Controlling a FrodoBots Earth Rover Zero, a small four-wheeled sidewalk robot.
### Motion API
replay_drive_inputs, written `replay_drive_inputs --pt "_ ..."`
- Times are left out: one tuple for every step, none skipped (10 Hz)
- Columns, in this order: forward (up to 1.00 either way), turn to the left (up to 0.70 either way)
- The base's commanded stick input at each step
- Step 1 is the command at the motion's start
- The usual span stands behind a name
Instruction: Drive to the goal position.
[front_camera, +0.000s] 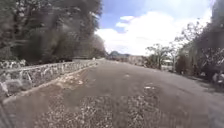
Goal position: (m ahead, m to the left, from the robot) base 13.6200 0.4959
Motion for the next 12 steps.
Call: replay_drive_inputs --pt "0.85 0.01" --pt "0.85 0.01" --pt "0.85 0.01" --pt "0.85 0.01" --pt "0.85 0.01" --pt "0.85 0.01" --pt "0.85 0.01" --pt "0.85 0.01" --pt "0.85 0.01" --pt "0.85 0.01" --pt "0.85 0.01" --pt "0.85 0.01"
